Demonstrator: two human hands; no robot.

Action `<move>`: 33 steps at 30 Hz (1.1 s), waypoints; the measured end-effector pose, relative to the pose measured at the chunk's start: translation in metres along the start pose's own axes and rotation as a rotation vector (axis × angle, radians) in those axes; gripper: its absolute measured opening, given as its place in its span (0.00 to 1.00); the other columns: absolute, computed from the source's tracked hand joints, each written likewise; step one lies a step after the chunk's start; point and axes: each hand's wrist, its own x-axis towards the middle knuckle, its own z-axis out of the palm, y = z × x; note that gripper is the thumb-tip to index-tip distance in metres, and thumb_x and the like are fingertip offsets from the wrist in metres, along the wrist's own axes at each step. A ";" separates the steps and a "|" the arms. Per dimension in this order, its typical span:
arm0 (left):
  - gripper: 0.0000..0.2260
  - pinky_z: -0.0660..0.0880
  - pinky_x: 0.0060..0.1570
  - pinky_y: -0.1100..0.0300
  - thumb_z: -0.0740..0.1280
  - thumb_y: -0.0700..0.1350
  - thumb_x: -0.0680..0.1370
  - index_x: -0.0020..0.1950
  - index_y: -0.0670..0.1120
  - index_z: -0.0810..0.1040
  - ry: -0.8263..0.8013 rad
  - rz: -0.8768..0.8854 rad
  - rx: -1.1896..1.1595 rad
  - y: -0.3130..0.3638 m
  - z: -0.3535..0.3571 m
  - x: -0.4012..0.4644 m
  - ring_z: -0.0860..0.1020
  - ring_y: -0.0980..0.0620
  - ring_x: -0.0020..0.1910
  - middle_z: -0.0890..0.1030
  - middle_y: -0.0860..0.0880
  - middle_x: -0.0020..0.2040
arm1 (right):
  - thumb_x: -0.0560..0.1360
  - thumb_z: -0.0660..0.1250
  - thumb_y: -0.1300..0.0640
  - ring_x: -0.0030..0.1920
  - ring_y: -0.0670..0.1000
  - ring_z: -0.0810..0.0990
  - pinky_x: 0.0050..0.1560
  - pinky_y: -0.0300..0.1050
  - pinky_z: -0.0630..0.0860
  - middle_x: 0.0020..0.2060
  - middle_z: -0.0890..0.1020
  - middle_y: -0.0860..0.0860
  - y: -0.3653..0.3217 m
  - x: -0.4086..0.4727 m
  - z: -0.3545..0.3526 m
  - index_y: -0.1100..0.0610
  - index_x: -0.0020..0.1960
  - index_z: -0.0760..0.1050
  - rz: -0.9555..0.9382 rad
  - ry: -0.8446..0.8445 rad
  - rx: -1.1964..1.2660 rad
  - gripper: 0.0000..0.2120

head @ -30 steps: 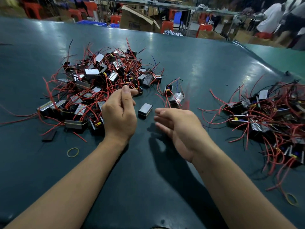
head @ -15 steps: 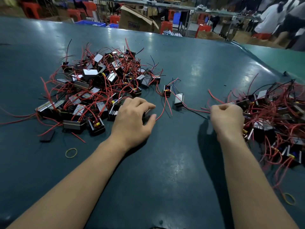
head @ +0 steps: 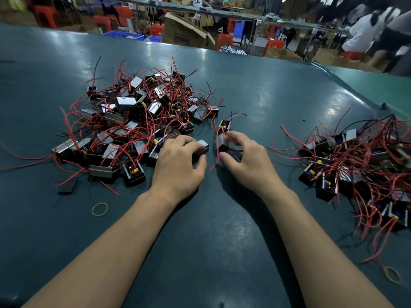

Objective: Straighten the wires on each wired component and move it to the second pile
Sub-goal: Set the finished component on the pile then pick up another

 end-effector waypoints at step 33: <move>0.07 0.78 0.39 0.62 0.75 0.40 0.72 0.49 0.44 0.83 0.092 -0.088 -0.831 0.024 -0.006 -0.005 0.81 0.55 0.37 0.84 0.53 0.41 | 0.79 0.59 0.44 0.46 0.59 0.86 0.15 0.29 0.53 0.55 0.84 0.57 -0.024 -0.012 -0.047 0.58 0.64 0.74 0.438 -0.412 1.084 0.22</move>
